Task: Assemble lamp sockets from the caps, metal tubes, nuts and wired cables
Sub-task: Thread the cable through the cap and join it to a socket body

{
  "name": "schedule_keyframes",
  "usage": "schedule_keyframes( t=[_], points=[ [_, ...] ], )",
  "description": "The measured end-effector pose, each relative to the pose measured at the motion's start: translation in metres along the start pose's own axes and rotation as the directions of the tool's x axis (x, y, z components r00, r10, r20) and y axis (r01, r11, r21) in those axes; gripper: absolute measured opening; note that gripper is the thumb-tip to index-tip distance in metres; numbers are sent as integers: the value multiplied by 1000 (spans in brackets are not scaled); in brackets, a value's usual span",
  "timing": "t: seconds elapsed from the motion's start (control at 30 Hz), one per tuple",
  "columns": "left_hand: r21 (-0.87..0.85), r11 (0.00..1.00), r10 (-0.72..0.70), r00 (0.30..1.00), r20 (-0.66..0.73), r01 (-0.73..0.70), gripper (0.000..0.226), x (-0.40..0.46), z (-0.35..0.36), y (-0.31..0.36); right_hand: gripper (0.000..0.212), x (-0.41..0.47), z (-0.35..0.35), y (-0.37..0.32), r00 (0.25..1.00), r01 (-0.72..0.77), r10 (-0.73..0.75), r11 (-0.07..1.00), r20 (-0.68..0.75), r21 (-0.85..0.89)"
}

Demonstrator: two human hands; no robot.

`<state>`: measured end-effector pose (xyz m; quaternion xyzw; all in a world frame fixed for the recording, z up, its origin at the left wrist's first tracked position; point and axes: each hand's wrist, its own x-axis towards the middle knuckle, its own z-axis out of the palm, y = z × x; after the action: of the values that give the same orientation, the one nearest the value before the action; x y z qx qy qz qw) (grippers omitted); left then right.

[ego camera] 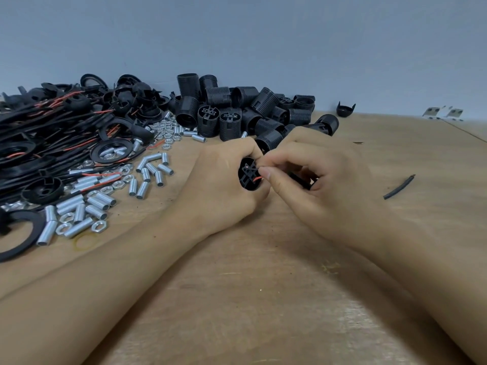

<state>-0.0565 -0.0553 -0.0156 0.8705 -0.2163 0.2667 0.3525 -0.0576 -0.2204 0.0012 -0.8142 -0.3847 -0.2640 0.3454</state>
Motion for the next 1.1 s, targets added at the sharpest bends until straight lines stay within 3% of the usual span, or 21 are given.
schedule_keyframes(
  t=[0.7,1.1],
  points=[
    [73,997,0,995,101,-8,12,2,2,-4,7,3,-4,-5,988,-80,89,994,124,-75],
    [156,987,2,989,145,-25,17,2,1,0,7,3,0,-7,986,-113,120,991,112,-68]
  ],
)
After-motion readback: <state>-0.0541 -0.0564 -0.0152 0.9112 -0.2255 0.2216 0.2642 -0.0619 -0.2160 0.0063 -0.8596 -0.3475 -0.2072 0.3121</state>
